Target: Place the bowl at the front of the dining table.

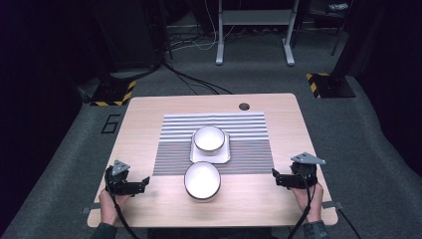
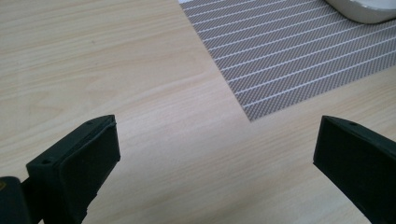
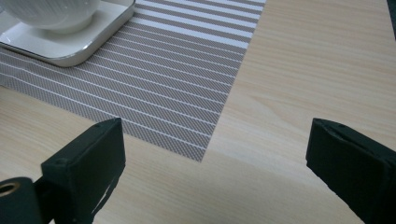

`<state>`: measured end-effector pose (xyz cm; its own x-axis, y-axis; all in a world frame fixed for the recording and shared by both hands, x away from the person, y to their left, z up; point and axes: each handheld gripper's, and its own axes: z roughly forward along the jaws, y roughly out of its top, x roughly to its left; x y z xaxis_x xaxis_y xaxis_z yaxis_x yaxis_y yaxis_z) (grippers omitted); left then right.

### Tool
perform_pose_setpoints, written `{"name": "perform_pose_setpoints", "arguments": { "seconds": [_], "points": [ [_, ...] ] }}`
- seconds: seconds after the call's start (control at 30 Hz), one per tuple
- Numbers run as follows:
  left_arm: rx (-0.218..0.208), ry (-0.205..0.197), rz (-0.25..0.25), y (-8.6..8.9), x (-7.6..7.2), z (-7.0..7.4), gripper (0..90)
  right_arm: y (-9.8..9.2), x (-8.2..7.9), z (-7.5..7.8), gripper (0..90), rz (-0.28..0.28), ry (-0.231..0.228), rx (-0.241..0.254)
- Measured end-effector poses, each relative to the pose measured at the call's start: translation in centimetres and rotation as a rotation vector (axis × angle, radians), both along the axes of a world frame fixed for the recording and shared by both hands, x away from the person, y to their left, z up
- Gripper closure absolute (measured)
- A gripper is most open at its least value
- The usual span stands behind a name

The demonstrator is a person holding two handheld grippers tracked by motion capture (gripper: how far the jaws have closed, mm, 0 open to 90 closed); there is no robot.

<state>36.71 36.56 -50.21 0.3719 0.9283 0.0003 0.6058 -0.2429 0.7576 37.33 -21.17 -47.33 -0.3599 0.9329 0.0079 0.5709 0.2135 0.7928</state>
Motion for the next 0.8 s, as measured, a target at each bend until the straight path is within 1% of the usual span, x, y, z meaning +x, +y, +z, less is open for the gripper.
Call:
{"name": "perform_pose_setpoints", "arguments": {
  "seconds": [0.17, 0.27, 0.3, 0.4, 0.5, 0.53, 0.6, 0.67, 0.73, 0.77, 0.8],
  "points": [
    [-0.003, 0.019, 0.032, 1.3, -0.5, -0.9, 0.1, -1.4, -0.6, -0.9, 3.8, -0.038, 0.01, -0.007],
    [-0.011, 0.027, 0.047, 1.8, -0.8, -1.6, 0.1, -2.4, -0.9, -1.8, 3.6, -0.066, 0.029, -0.005],
    [-0.01, 0.032, 0.048, 1.9, -0.8, -1.8, 0.1, -2.8, -0.9, -2.2, 3.3, -0.072, 0.037, -0.013],
    [-0.009, 0.04, 0.057, 2.1, -0.8, -2.4, 0.1, -3.6, -1.0, -3.2, 2.9, -0.082, 0.061, -0.005],
    [-0.01, 0.048, 0.06, 2.3, -0.6, -2.9, 0.1, -4.1, -1.1, -3.9, 2.9, -0.09, 0.07, -0.009],
    [-0.003, 0.057, 0.063, 2.3, -0.5, -2.9, 0.0, -4.2, -1.0, -4.0, 2.6, -0.091, 0.075, -0.007],
    [0.0, 0.052, 0.065, 2.3, -0.5, -2.9, 0.0, -4.4, -0.9, -4.4, 2.6, -0.091, 0.084, -0.005],
    [0.013, 0.061, 0.066, 2.2, -0.5, -3.0, 0.0, -4.4, -0.8, -4.6, 2.5, -0.09, 0.087, -0.009],
    [0.012, 0.06, 0.066, 2.3, -0.4, -3.0, 0.0, -4.5, -0.8, -5.0, 2.1, -0.084, 0.099, -0.014],
    [0.012, 0.059, 0.068, 2.3, -0.4, -3.0, 0.0, -4.5, -0.7, -5.2, 2.1, -0.086, 0.103, -0.013],
    [0.011, 0.059, 0.069, 2.3, -0.4, -3.0, 0.0, -4.4, -0.7, -5.4, 1.8, -0.094, 0.115, -0.021]
  ]
}}
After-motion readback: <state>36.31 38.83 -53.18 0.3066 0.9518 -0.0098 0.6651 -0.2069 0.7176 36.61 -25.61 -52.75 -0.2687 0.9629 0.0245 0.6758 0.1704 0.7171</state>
